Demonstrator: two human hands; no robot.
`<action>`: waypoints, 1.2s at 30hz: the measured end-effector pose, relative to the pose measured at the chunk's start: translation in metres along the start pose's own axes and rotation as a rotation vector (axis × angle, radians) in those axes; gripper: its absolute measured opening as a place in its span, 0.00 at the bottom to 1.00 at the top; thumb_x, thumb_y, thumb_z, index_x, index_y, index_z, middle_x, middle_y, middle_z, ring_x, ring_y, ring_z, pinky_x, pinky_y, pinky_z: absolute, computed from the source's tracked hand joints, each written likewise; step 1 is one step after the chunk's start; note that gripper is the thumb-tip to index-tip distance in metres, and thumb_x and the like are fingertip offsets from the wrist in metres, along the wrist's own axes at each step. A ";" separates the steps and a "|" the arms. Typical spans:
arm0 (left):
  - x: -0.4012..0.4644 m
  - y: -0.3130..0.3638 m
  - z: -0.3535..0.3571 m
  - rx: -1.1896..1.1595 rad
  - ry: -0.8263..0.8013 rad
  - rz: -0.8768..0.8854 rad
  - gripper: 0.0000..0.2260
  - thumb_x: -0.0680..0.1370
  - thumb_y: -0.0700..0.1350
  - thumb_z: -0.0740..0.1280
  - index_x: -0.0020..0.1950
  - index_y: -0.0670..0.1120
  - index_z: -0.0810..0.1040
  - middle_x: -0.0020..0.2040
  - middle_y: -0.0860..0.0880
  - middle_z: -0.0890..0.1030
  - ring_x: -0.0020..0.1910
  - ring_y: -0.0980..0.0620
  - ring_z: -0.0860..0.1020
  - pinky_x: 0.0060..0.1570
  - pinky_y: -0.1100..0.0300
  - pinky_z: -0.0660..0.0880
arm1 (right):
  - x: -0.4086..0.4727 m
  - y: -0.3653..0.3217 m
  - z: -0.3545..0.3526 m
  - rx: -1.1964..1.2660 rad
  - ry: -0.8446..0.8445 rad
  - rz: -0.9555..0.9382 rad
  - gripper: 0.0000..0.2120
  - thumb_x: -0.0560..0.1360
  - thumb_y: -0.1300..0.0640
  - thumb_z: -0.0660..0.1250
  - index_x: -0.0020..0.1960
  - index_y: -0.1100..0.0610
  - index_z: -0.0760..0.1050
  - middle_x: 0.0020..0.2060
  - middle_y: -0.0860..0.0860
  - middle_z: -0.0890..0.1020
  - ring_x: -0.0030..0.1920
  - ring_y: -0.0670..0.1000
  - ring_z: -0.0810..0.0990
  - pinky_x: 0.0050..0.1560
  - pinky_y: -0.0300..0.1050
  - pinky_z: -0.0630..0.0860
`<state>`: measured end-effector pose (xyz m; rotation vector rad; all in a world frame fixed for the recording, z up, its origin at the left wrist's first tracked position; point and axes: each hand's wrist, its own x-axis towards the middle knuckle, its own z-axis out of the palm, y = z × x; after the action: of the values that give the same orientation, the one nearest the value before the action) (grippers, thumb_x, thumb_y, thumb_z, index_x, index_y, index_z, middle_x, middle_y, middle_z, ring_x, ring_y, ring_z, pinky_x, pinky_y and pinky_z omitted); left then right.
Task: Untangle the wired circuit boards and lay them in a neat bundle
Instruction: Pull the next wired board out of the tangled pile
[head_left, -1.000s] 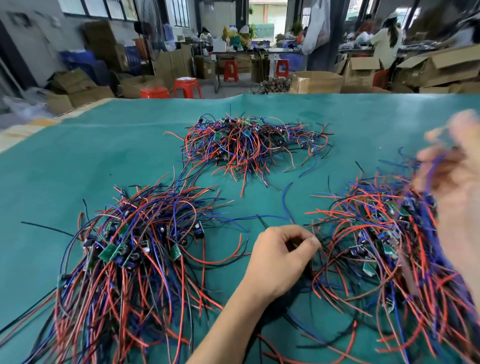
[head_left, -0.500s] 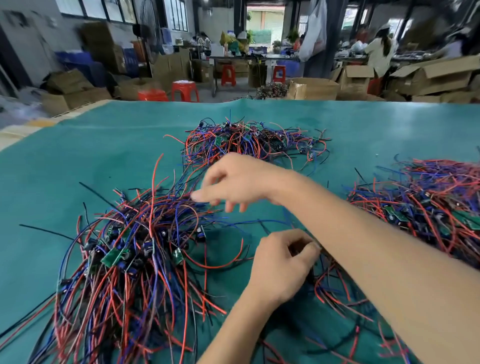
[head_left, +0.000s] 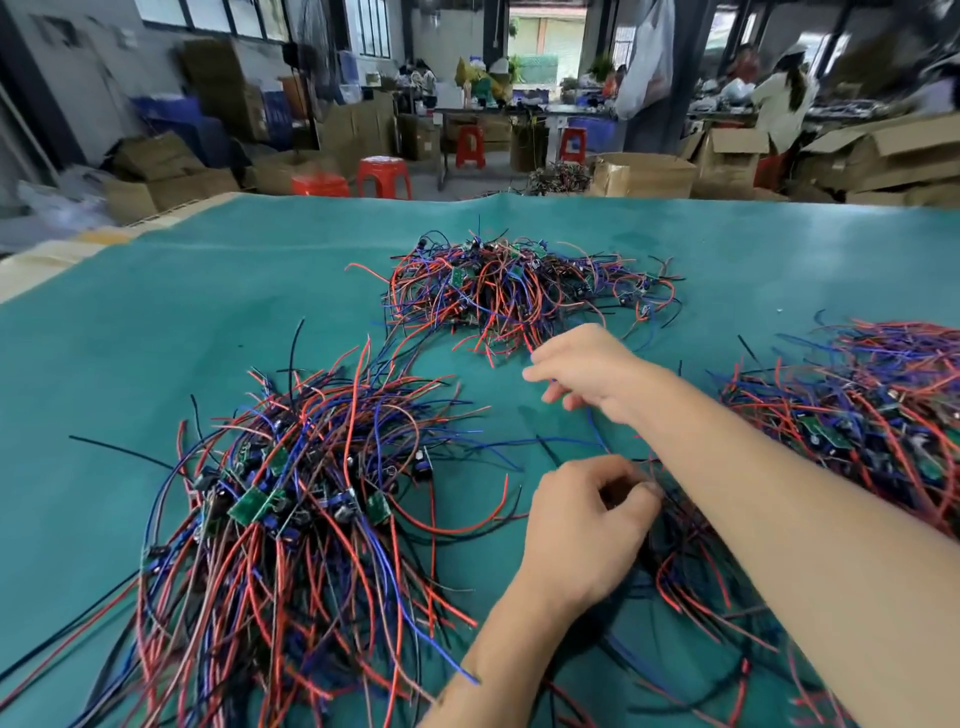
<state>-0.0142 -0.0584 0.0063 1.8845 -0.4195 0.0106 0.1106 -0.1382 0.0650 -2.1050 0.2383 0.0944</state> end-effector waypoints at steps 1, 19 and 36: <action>0.000 -0.001 0.000 -0.011 0.024 -0.008 0.07 0.73 0.47 0.66 0.43 0.47 0.82 0.36 0.49 0.83 0.38 0.50 0.79 0.46 0.53 0.77 | -0.001 0.004 -0.009 0.037 0.061 0.002 0.12 0.74 0.66 0.74 0.57 0.67 0.82 0.36 0.55 0.80 0.28 0.49 0.75 0.27 0.38 0.66; 0.003 0.000 0.001 -0.295 0.272 -0.150 0.06 0.82 0.43 0.62 0.57 0.48 0.75 0.42 0.48 0.81 0.26 0.52 0.78 0.25 0.61 0.73 | -0.056 0.059 -0.040 -0.063 0.257 -0.121 0.02 0.71 0.56 0.75 0.42 0.51 0.84 0.40 0.49 0.87 0.41 0.47 0.85 0.41 0.43 0.81; 0.005 -0.002 0.000 -0.358 0.289 -0.167 0.06 0.83 0.45 0.60 0.59 0.50 0.72 0.41 0.49 0.81 0.26 0.48 0.78 0.26 0.58 0.74 | -0.014 0.016 -0.034 -0.502 0.147 -0.123 0.13 0.76 0.54 0.69 0.33 0.55 0.78 0.38 0.53 0.81 0.50 0.59 0.81 0.44 0.45 0.67</action>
<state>-0.0092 -0.0590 0.0052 1.5291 -0.0584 0.0889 0.0927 -0.1733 0.0716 -2.6254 0.1848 -0.0833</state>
